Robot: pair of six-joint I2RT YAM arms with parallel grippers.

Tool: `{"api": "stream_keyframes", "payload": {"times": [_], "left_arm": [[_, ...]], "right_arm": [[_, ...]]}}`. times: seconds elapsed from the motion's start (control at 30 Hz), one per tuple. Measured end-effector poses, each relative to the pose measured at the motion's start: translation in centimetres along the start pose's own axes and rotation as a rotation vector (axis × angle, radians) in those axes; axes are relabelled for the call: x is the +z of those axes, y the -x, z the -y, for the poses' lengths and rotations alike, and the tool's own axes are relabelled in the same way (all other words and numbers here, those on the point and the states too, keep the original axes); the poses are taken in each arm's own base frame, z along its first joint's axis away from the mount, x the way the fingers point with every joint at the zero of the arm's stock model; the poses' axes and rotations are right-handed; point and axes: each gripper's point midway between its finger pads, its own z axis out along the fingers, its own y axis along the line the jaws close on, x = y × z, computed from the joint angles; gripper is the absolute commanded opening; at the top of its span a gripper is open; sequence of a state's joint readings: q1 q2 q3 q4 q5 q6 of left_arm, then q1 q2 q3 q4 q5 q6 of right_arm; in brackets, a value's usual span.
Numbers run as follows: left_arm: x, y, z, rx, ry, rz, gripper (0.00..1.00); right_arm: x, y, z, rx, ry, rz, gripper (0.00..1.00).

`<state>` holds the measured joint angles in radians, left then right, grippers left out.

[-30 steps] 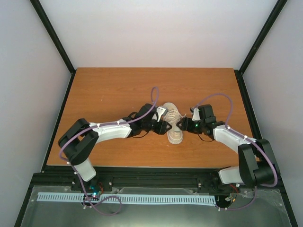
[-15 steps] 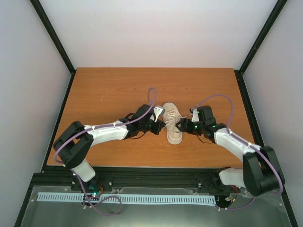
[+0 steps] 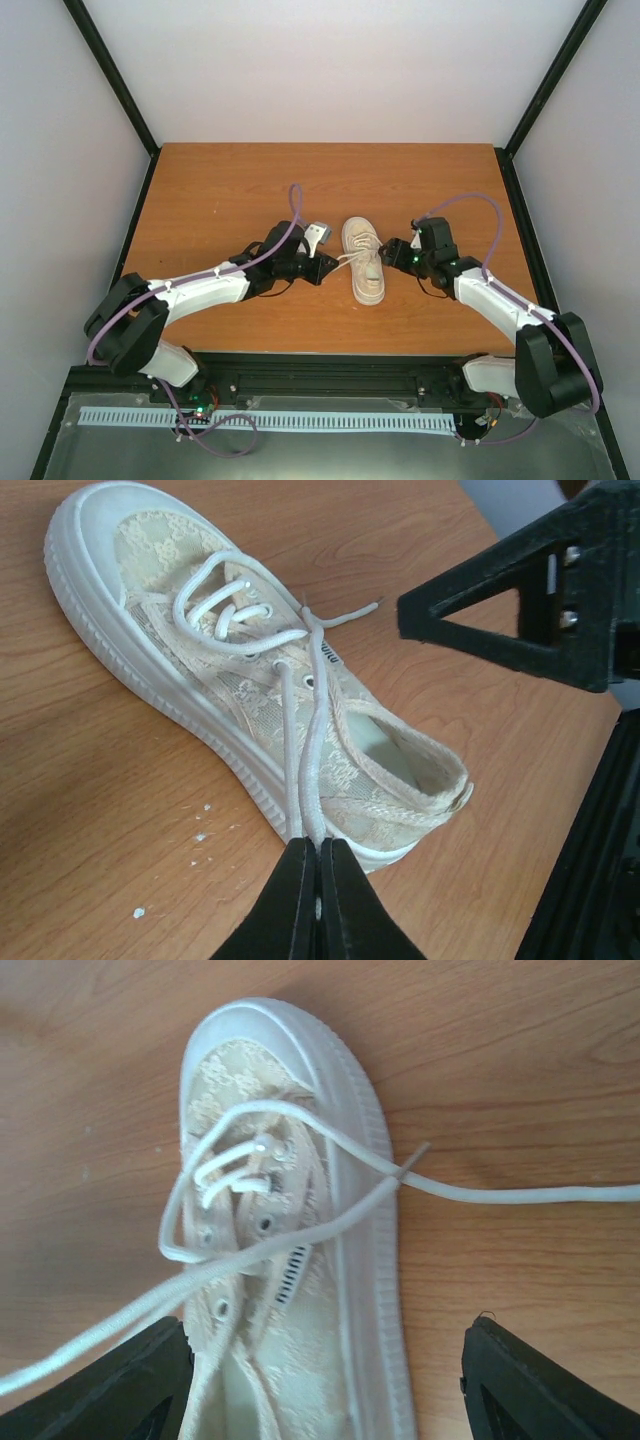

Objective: Tie the shoes

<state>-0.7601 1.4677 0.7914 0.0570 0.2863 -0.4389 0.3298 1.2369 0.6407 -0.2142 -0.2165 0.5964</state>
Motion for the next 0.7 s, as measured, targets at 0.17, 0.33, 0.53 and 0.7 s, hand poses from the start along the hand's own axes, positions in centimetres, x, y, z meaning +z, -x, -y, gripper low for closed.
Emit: {"api": "stream_keyframes", "payload": {"times": [0.17, 0.33, 0.53, 0.7], "left_arm": [[-0.3, 0.3, 0.2, -0.019, -0.019, 0.004, 0.01], [-0.3, 0.3, 0.6, -0.034, -0.037, 0.002, 0.01], [-0.3, 0.3, 0.8, -0.035, -0.051, 0.002, 0.01], [-0.2, 0.3, 0.9, -0.035, -0.057, -0.002, 0.01]], "right_arm": [[1.4, 0.2, -1.4, 0.1, 0.084, -0.017, 0.69], [2.7, 0.2, -2.1, 0.202, 0.138, -0.045, 0.67], [3.3, 0.4, -2.6, 0.279, 0.166, -0.051, 0.65], [4.2, 0.0, -2.7, 0.317, 0.183, -0.078, 0.65]]}}
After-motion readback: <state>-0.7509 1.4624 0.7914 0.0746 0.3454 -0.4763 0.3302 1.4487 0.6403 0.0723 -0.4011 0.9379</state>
